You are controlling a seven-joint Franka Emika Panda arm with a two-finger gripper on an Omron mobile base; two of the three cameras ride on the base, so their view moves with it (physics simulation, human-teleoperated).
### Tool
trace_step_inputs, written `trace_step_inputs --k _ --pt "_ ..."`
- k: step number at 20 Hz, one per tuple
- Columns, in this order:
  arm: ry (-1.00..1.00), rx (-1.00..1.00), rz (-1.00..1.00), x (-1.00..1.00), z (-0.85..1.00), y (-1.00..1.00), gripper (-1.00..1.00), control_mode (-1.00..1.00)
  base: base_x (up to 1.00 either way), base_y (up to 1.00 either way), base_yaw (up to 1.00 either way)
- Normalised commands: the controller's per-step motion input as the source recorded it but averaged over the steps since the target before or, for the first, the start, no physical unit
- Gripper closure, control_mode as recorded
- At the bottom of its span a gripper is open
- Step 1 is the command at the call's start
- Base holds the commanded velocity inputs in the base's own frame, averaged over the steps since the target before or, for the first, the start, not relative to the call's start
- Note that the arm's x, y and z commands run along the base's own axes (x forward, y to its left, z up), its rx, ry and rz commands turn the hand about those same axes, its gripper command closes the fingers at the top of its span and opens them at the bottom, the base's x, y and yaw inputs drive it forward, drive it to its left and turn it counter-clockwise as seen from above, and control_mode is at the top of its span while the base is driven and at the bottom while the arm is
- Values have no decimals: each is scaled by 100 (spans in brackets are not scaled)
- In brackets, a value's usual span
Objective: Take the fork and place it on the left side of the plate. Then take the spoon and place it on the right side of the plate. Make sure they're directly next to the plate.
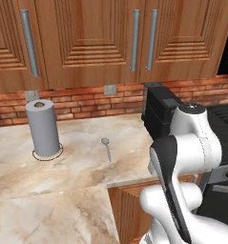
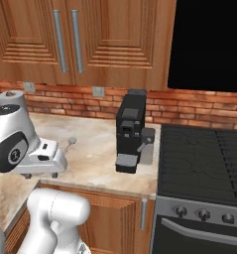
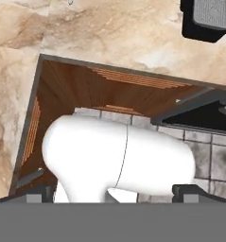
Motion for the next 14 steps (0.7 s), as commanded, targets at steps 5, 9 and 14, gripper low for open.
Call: trace_step_inputs --k 5,9,14 --pt "0 1 -10 50 -1 34 -100 -100 0 0 0" --pt "-3 3 -5 71 -16 34 -100 -100 0 0 0" --pt "0 1 -1 88 -27 36 -100 -100 0 0 0"
